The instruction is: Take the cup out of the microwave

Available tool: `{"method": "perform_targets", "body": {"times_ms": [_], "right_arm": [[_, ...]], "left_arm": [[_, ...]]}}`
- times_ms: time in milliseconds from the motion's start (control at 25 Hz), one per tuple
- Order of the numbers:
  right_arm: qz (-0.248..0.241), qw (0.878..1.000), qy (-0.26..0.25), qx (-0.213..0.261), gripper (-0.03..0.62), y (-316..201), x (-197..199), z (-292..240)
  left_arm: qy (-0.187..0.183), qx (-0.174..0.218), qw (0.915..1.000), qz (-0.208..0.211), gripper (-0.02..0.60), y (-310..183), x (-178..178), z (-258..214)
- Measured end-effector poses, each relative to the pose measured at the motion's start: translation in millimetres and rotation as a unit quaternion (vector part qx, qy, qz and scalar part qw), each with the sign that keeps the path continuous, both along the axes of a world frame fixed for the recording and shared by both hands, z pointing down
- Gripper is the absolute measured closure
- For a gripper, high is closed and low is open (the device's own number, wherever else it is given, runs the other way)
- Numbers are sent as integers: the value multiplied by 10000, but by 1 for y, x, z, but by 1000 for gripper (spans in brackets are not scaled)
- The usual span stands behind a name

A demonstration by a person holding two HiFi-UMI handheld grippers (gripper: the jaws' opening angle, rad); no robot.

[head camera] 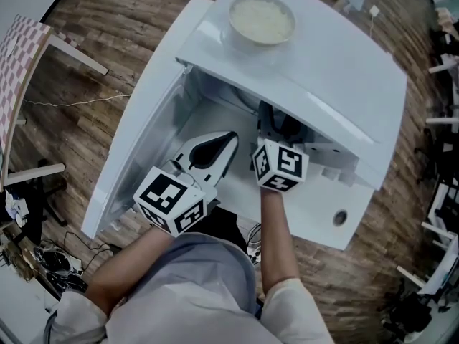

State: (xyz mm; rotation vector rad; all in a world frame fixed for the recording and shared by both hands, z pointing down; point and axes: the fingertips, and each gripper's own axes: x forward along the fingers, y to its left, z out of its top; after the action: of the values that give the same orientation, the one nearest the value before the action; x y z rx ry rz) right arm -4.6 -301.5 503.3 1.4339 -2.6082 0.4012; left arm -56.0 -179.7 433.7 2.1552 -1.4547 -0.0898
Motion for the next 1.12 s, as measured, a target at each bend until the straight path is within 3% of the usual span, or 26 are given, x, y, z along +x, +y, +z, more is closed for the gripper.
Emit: {"method": "perform_targets", "body": {"times_ms": [1120], "right_arm": [[-116, 9997, 68, -188, 373, -35, -8, 11]], "left_arm": [[110, -138, 9998, -10, 574, -11, -17, 11]]}}
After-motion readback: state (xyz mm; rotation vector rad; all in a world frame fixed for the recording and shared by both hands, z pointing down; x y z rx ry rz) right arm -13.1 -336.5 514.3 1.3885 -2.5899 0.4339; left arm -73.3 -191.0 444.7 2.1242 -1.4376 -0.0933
